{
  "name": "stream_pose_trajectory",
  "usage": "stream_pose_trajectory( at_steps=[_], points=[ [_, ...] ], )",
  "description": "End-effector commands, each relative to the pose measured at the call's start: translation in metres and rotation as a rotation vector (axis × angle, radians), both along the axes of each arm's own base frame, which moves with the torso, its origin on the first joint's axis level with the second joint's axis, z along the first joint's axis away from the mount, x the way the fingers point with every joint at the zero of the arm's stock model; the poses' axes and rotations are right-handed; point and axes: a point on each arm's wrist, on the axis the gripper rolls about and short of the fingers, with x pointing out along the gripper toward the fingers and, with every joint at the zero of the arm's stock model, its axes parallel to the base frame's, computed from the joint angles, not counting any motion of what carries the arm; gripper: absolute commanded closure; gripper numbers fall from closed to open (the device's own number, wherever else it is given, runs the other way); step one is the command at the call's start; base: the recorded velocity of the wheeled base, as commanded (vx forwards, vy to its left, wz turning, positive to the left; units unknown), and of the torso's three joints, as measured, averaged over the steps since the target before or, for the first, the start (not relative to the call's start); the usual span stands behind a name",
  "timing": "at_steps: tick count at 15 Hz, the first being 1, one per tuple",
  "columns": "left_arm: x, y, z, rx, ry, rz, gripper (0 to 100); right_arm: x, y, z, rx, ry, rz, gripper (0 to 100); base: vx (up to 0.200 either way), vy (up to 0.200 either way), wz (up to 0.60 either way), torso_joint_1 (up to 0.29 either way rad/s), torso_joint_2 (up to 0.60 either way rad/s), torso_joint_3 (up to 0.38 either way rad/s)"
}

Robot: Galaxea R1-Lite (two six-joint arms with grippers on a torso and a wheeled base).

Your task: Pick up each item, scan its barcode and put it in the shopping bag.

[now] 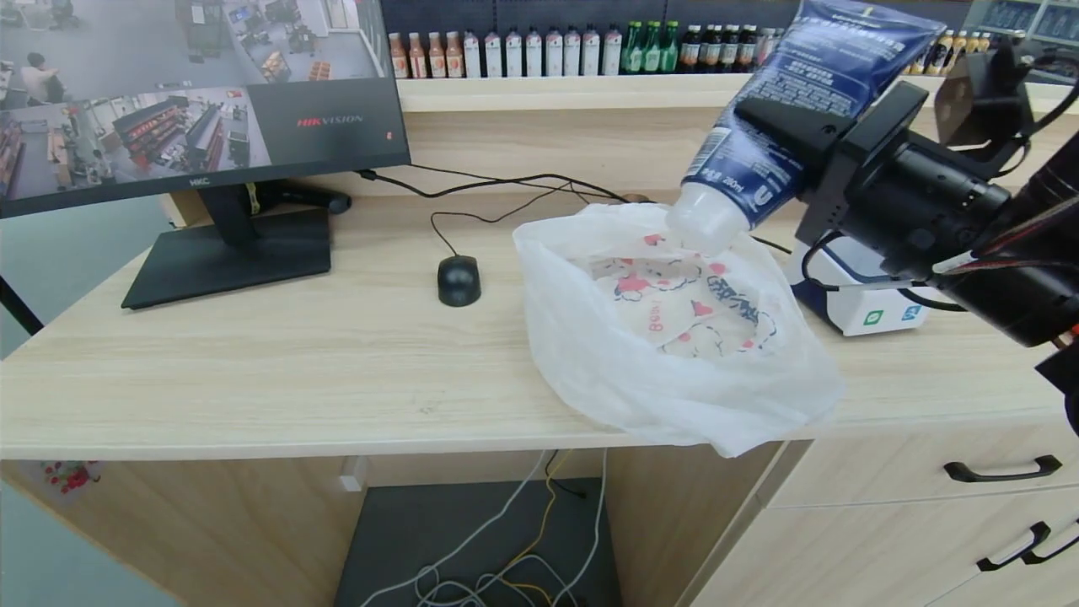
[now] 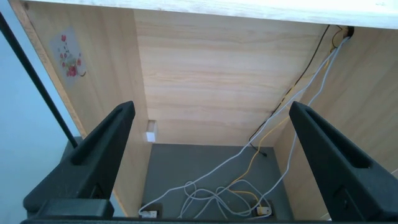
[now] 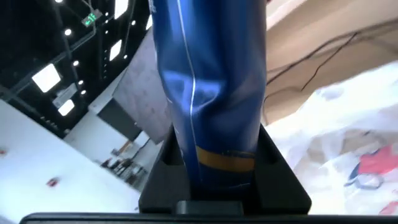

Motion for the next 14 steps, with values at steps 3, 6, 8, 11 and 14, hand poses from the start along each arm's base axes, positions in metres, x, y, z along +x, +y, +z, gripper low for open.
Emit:
stream_pose_trajectory(
  at_steps=[3, 6, 8, 11, 14],
  points=[
    [0.000, 0.000, 0.000, 0.000, 0.000, -0.001, 0, 0.008, -0.012, 0.001, 0.073, 0.150, 0.214, 100, 0.000, 0.000, 0.00, 0.000, 0.00, 0.000],
    [0.000, 0.000, 0.000, 0.000, 0.000, -0.001, 0, 0.027, -0.041, -0.003, 0.080, 0.297, 0.354, 100, 0.000, 0.000, 0.00, 0.000, 0.00, 0.000],
    [0.000, 0.000, 0.000, 0.000, 0.000, 0.001, 0, 0.037, -0.047, -0.001, 0.056, 0.374, 0.400, 100, 0.000, 0.000, 0.00, 0.000, 0.00, 0.000],
    [0.000, 0.000, 0.000, 0.000, 0.000, 0.001, 0, 0.049, -0.043, -0.004, 0.045, 0.399, 0.428, 100, 0.000, 0.000, 0.00, 0.000, 0.00, 0.000],
    [0.000, 0.000, 0.000, 0.000, 0.000, -0.001, 0, 0.055, -0.033, -0.011, 0.034, 0.420, 0.464, 100, 0.000, 0.000, 0.00, 0.000, 0.00, 0.000]
  ],
)
